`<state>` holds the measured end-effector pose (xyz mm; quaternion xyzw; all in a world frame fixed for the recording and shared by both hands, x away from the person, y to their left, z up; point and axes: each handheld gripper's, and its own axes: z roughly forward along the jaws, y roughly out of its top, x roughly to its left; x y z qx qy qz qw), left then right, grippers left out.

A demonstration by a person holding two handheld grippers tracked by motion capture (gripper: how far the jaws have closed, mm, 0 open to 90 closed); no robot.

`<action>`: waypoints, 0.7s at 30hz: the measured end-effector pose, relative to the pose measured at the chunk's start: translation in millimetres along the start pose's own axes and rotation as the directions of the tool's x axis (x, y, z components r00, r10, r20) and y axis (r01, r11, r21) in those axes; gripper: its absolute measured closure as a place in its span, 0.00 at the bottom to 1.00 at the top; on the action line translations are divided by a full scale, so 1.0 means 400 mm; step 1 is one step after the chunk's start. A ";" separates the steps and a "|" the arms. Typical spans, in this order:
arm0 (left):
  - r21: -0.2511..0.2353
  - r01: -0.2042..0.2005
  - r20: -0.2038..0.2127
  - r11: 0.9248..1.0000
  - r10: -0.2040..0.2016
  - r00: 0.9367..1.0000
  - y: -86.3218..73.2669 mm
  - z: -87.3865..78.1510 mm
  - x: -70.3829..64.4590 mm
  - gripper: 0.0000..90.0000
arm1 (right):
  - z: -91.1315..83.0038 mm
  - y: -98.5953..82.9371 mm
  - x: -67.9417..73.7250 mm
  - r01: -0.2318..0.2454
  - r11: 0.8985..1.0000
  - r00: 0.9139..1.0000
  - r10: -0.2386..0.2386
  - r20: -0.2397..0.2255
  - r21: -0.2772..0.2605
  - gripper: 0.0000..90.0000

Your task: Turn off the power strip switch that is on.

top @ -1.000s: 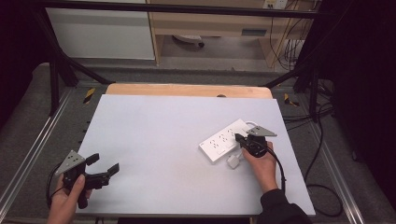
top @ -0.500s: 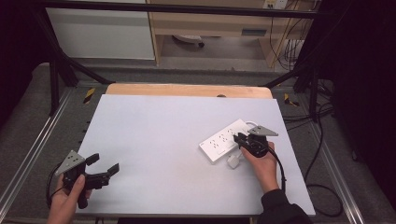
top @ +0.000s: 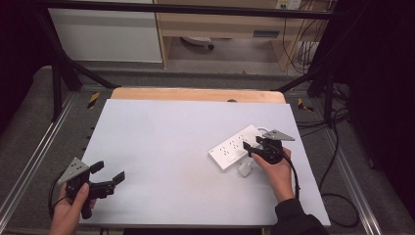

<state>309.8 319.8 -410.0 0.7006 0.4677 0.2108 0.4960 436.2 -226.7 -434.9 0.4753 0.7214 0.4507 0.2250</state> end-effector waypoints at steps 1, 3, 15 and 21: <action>0.000 0.000 0.000 1.000 0.000 1.000 0.000 0.000 0.000 0.06 | -0.001 0.003 0.001 -0.004 1.000 1.000 0.004 0.005 0.001 0.32; -0.001 0.002 -0.002 1.000 -0.002 1.000 -0.001 0.000 0.000 0.06 | -0.003 0.009 0.003 -0.004 1.000 1.000 0.004 0.020 -0.005 0.24; 0.006 0.004 -0.008 1.000 -0.004 1.000 -0.002 0.001 0.003 0.06 | 0.006 0.051 0.027 0.030 1.000 0.998 -0.030 0.051 0.008 0.04; 0.013 0.007 -0.006 1.000 -0.007 1.000 -0.005 0.006 0.002 0.06 | -0.002 0.075 0.031 0.019 1.000 0.997 -0.018 0.081 -0.011 0.05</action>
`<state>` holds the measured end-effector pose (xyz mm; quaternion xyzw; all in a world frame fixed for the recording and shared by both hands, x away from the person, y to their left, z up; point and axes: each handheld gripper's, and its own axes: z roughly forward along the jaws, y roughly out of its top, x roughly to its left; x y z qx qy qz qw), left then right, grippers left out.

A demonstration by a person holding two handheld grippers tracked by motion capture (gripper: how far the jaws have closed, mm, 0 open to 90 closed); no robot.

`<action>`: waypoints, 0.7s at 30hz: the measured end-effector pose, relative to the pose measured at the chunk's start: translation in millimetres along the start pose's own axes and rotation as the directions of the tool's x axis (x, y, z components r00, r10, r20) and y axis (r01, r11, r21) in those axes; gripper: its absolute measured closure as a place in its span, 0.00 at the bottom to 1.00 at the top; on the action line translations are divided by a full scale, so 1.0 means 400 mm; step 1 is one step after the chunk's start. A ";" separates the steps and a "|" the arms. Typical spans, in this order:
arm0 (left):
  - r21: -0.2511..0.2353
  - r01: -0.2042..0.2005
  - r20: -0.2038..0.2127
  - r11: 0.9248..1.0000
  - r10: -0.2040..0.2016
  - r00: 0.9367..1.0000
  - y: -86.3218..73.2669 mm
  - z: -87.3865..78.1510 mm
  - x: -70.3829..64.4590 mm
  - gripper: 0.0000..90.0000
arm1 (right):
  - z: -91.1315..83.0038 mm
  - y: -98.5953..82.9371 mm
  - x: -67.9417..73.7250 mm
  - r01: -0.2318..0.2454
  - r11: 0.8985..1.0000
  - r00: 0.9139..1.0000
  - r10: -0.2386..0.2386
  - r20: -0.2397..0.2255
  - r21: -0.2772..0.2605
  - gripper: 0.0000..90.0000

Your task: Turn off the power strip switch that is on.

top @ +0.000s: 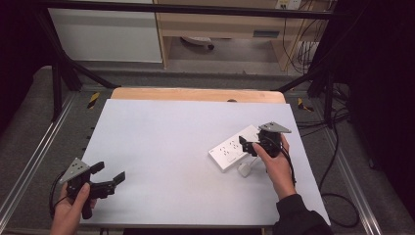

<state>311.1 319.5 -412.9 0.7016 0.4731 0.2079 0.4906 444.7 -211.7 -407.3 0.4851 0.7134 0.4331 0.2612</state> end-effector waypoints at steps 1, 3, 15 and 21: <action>-0.001 0.001 0.001 1.000 -0.001 1.000 0.000 0.000 0.000 0.06 | 0.000 0.000 0.000 0.000 1.000 1.000 0.000 0.000 0.000 0.05; -0.003 0.000 -0.001 1.000 0.000 1.000 0.001 -0.001 0.001 0.06 | -0.007 0.008 -0.004 -0.007 1.000 1.000 0.007 -0.001 -0.004 0.06; 0.003 0.005 -0.004 1.000 -0.004 1.000 -0.001 0.002 -0.001 0.06 | -0.060 0.020 -0.024 -0.042 0.999 0.997 0.041 -0.063 -0.021 0.04; -0.002 -0.003 0.004 1.000 0.003 1.000 -0.001 0.002 -0.001 0.06 | -0.094 0.016 -0.045 -0.042 0.999 0.997 0.040 -0.065 -0.031 0.04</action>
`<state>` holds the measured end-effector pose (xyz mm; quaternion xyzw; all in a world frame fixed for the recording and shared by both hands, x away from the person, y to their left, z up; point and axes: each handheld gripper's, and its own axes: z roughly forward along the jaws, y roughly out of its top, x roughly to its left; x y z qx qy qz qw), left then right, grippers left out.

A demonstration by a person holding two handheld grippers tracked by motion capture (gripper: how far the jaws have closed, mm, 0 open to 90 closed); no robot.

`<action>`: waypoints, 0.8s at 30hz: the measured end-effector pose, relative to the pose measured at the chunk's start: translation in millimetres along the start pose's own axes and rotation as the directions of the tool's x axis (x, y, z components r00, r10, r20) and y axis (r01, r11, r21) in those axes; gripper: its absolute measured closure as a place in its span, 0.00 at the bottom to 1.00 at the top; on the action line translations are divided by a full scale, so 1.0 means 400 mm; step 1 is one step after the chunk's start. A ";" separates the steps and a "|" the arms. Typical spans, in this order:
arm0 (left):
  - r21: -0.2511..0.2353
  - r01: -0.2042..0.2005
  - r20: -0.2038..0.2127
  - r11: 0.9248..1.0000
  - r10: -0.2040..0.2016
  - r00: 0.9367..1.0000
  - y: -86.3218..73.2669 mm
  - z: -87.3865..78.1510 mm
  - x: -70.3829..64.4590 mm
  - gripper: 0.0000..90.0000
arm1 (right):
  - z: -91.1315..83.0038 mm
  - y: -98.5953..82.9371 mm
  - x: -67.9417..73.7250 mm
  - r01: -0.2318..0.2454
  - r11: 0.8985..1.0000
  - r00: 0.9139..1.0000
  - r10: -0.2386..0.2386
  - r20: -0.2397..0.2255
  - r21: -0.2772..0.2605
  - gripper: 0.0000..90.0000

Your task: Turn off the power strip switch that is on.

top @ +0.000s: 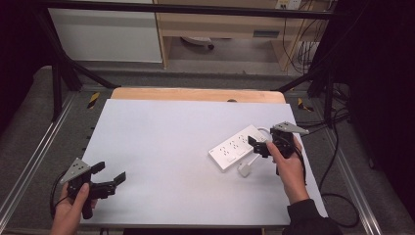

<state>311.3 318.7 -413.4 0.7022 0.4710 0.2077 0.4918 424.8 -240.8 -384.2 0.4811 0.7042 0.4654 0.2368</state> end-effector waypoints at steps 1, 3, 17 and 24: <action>0.001 0.004 -0.002 1.000 -0.004 1.000 0.000 0.000 0.000 0.06 | -0.006 0.000 -0.003 -0.001 1.000 1.000 0.001 0.002 -0.004 0.04; 0.001 0.004 -0.001 1.000 -0.004 1.000 0.000 -0.002 0.001 0.06 | -0.019 -0.001 -0.009 -0.006 1.000 1.000 0.006 0.006 -0.010 0.04; -0.002 -0.001 0.000 1.000 0.001 1.000 0.000 -0.003 0.000 0.06 | -0.103 -0.037 -0.046 -0.014 0.999 1.000 0.015 0.022 -0.052 0.05; -0.004 -0.004 -0.001 1.000 0.004 1.000 0.001 -0.004 0.001 0.06 | -0.137 -0.068 -0.054 -0.021 0.997 0.999 0.024 0.029 -0.073 0.04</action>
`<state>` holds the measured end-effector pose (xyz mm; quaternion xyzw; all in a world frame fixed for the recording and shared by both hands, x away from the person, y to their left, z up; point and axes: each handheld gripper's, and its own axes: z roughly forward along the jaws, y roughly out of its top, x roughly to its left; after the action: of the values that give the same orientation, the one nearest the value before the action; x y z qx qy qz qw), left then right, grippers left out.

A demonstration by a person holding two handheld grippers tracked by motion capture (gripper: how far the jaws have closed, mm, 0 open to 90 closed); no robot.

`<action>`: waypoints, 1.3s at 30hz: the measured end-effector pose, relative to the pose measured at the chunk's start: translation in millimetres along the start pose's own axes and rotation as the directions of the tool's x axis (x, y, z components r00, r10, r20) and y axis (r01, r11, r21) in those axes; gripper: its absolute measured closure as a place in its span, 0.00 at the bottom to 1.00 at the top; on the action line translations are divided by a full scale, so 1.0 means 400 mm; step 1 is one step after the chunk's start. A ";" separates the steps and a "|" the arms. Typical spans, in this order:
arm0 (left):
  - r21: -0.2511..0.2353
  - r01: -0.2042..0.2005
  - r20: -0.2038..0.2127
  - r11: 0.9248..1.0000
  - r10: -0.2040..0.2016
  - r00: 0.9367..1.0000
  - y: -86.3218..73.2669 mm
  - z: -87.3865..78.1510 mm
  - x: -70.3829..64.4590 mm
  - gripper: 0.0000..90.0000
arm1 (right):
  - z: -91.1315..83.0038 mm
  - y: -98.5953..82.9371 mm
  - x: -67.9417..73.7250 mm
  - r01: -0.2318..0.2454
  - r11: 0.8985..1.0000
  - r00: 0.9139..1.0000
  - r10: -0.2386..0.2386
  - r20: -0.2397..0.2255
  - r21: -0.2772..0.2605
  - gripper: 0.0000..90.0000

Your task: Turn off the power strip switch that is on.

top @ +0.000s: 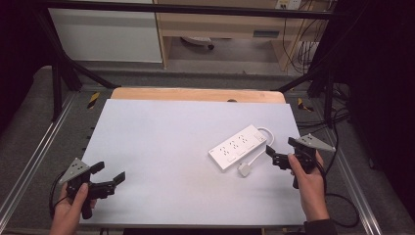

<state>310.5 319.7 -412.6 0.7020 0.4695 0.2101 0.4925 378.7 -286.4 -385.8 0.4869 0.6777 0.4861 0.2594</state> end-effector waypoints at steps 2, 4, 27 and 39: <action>0.000 -0.001 0.001 1.000 0.001 1.000 0.000 0.000 0.000 0.06 | -0.009 -0.009 -0.002 -0.004 1.000 1.000 0.004 0.004 -0.007 0.04; 0.000 0.000 0.002 1.000 0.000 1.000 0.000 0.000 -0.001 0.06 | -0.021 -0.024 -0.004 -0.008 1.000 1.000 0.008 0.009 -0.017 0.03; 0.000 -0.006 0.004 1.000 0.006 1.000 0.000 0.000 -0.001 0.06 | -0.038 -0.092 0.003 0.030 0.999 0.999 -0.030 0.017 -0.015 0.04; 0.001 -0.005 0.006 1.000 0.005 1.000 0.000 0.001 -0.002 0.06 | -0.001 -0.134 0.013 0.058 0.998 0.998 -0.058 0.001 0.032 0.04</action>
<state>310.2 318.8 -412.5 0.7040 0.4663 0.2091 0.4932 354.4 -284.6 -433.6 0.4717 0.6990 0.4669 0.2664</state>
